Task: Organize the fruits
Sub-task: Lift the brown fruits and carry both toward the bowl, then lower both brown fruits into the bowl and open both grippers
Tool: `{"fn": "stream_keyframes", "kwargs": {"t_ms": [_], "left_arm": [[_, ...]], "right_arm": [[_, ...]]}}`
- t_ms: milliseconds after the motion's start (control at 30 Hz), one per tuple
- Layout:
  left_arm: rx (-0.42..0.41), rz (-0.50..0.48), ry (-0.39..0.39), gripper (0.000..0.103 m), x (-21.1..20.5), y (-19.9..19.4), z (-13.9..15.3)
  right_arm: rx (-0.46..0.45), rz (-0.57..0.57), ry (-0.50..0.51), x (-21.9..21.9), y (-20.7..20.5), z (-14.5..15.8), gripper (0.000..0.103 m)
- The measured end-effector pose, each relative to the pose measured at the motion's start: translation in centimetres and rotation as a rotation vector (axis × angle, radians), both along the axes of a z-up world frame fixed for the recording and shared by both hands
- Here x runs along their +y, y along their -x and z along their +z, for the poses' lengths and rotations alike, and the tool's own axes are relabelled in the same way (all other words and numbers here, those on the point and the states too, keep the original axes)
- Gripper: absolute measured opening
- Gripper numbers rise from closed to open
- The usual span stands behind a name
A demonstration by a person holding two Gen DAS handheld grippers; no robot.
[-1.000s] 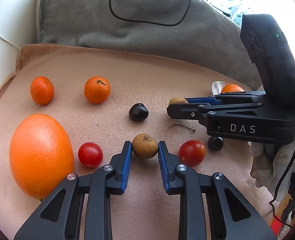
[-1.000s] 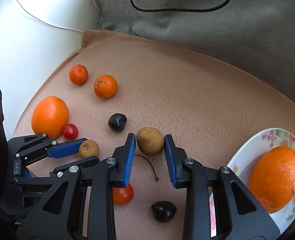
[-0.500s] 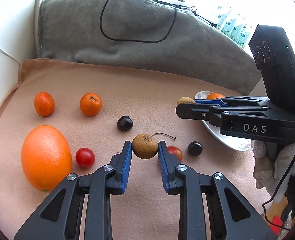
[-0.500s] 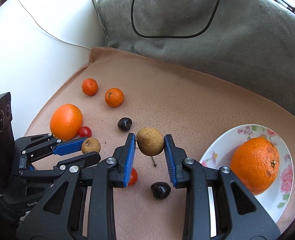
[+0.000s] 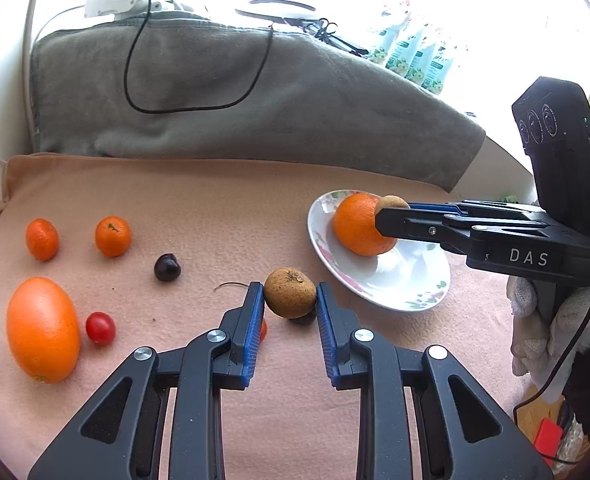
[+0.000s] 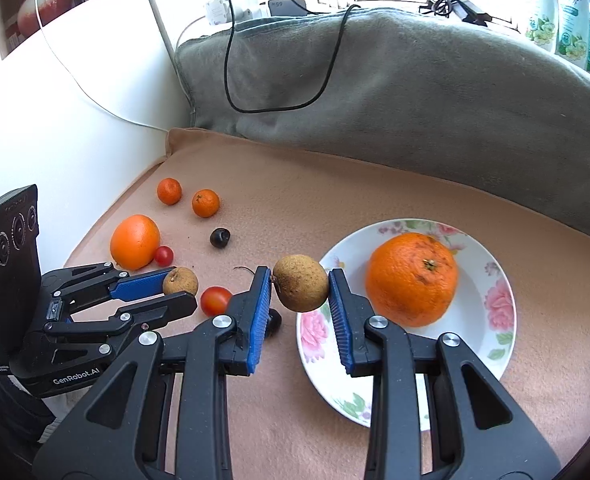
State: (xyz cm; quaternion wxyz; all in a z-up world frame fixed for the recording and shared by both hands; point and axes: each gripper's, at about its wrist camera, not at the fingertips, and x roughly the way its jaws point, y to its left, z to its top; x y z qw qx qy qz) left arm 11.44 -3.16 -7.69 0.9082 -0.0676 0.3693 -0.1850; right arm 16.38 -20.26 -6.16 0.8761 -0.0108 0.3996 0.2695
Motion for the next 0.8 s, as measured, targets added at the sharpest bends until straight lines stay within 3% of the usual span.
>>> {"fn": "stream_keyframes", "kwargs": {"t_ms": [400,800], "left_arm": [[0.005,-0.088,0.014,0.025,-4.7,-0.4,0.2],[0.019,-0.122,0.003,0.025,-7.5,-1.2,-0.4]], "right_arm": [[0.003,-0.133,-0.002,-7.8,0.9,-0.1,0.031],[0.041,-0.171,0.008,-10.3,0.5,-1.8,0.031]]}}
